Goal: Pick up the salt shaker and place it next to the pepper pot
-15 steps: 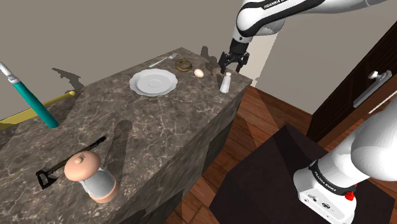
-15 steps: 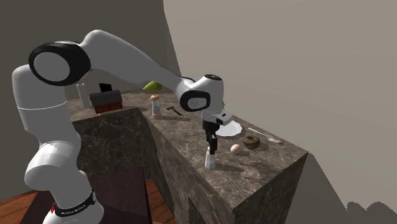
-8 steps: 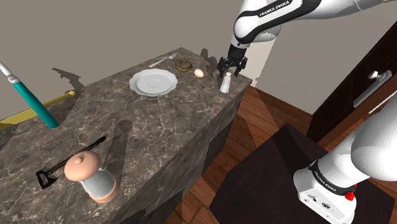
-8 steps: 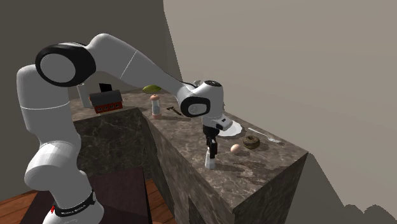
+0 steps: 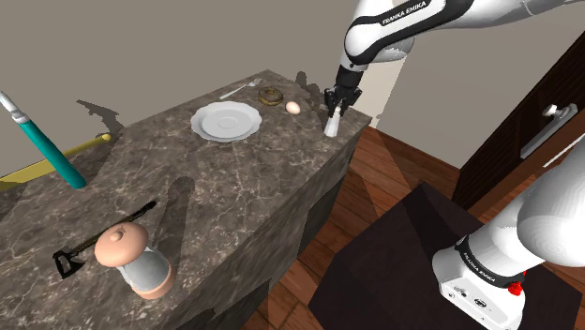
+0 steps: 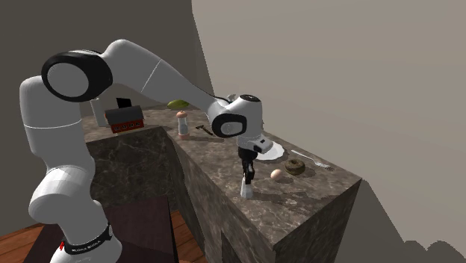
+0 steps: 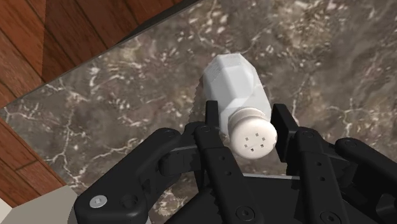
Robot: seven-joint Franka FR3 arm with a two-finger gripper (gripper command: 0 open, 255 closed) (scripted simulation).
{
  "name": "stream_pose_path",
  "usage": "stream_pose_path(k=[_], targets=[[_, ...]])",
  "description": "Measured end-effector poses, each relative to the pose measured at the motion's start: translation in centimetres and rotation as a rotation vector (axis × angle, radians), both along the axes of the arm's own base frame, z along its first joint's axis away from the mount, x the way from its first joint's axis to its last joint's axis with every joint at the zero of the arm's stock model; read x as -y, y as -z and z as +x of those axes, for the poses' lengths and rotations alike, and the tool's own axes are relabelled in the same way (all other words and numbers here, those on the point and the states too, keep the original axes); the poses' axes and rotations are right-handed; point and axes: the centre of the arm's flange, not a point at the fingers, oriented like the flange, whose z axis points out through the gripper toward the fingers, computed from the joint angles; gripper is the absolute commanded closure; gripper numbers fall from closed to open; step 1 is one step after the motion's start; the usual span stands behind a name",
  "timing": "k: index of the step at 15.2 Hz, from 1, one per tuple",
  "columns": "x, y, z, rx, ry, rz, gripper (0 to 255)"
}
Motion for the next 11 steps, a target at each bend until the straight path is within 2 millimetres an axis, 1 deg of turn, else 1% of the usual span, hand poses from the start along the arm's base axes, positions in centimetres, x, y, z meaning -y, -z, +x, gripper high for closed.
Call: stream_pose_path(k=[6, 8, 11], targets=[[0.0, 0.0, 0.0, 0.000, 0.000, 0.000, 255], [0.0, -0.6, 0.0, 0.000, 0.000, 0.000, 255], [-0.1, -2.1, 0.0, 0.000, 0.000, 0.000, 255]])
